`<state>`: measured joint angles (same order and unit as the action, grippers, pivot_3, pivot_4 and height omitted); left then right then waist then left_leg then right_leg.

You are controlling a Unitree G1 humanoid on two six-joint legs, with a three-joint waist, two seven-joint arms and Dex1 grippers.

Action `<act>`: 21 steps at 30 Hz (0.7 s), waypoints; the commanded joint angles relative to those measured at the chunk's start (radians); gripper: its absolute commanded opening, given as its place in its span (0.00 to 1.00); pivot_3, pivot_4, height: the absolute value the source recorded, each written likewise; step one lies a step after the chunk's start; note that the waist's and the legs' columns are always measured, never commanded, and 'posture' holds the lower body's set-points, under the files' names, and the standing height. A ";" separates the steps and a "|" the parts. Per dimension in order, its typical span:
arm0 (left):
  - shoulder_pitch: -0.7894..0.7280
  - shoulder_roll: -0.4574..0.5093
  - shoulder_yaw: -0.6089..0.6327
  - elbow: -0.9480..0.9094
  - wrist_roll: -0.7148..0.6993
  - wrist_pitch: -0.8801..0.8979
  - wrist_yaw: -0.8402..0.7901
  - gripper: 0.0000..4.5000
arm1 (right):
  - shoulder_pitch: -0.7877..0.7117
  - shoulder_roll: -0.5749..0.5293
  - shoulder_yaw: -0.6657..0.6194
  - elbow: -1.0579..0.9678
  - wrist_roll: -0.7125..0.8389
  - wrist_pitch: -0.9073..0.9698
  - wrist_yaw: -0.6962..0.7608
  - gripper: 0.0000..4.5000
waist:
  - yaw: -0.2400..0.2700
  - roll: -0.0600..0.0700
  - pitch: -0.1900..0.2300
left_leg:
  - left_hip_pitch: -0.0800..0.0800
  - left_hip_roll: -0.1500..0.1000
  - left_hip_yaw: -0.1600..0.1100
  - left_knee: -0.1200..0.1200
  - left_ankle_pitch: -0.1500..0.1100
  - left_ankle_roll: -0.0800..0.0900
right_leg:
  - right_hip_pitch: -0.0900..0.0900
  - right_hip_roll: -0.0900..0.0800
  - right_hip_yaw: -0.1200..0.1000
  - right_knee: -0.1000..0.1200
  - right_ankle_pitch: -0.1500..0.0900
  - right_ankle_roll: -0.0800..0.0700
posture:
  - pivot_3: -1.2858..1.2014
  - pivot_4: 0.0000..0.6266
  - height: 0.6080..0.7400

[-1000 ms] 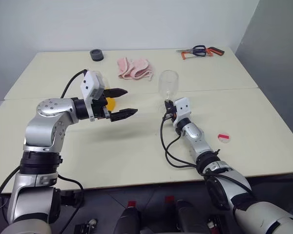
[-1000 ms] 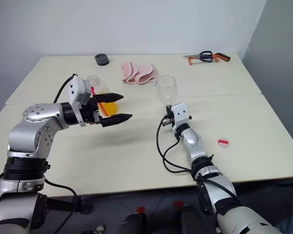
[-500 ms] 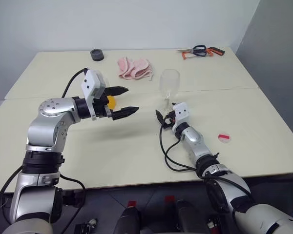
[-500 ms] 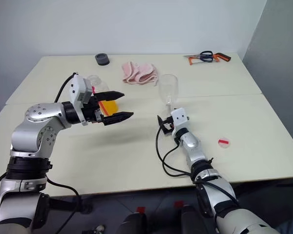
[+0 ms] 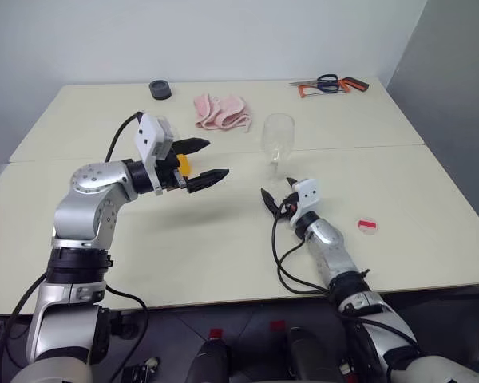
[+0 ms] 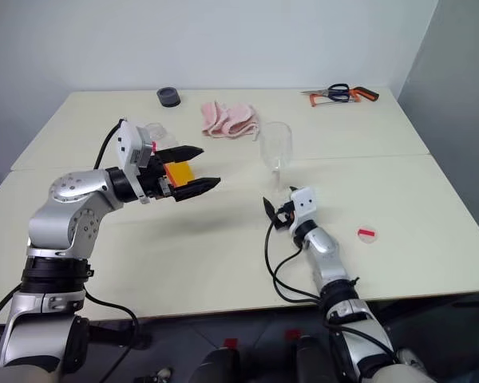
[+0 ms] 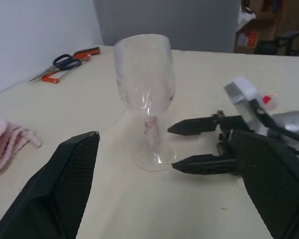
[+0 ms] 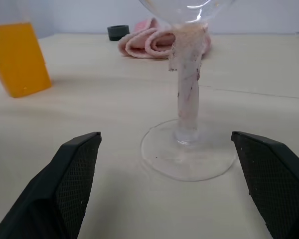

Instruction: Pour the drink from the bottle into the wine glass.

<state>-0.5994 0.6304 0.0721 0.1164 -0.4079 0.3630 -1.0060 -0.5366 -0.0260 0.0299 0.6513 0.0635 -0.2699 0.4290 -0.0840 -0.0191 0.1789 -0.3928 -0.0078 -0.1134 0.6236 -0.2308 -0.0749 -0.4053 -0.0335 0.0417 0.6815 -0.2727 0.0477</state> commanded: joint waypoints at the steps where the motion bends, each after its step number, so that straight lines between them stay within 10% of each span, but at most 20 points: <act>1: 0.102 -0.006 0.010 -0.002 0.051 -0.055 0.056 1.00 | 0.141 -0.055 0.060 -0.277 0.031 0.175 0.099 0.99 | 0.000 0.001 -0.001 | 0.000 0.000 0.000 0.000 0.000 0.000 | 0.000 0.000 0.000 0.000 0.000 0.000 | 0.52 0.24 1.00; 11: 0.191 -0.127 0.124 0.172 0.194 -0.239 0.467 1.00 | 0.330 -0.183 0.099 -0.783 0.120 0.512 0.155 0.99 | 0.025 0.000 0.000 | 0.000 0.000 0.000 0.002 -0.001 0.001 | 0.000 0.000 0.000 0.000 0.000 0.000 | 0.52 0.24 1.00; 21: 0.009 -0.121 0.115 0.381 0.209 -0.282 0.481 1.00 | 0.275 -0.206 0.111 -0.856 0.136 0.593 0.149 0.99 | 0.033 0.000 -0.001 | -0.001 0.000 0.000 0.003 -0.001 0.001 | 0.000 0.000 -0.001 0.000 0.000 0.000 | 0.52 0.24 1.00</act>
<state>-0.5689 0.4973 0.1922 0.4894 -0.2108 0.1046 -0.5144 -0.2458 -0.2330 0.1421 -0.1552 0.1798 0.3224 0.5815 -0.0513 -0.0195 0.1784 -0.3942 -0.0081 -0.1139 0.6261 -0.2321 -0.0735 -0.4051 -0.0337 0.0402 0.6810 -0.2727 0.0479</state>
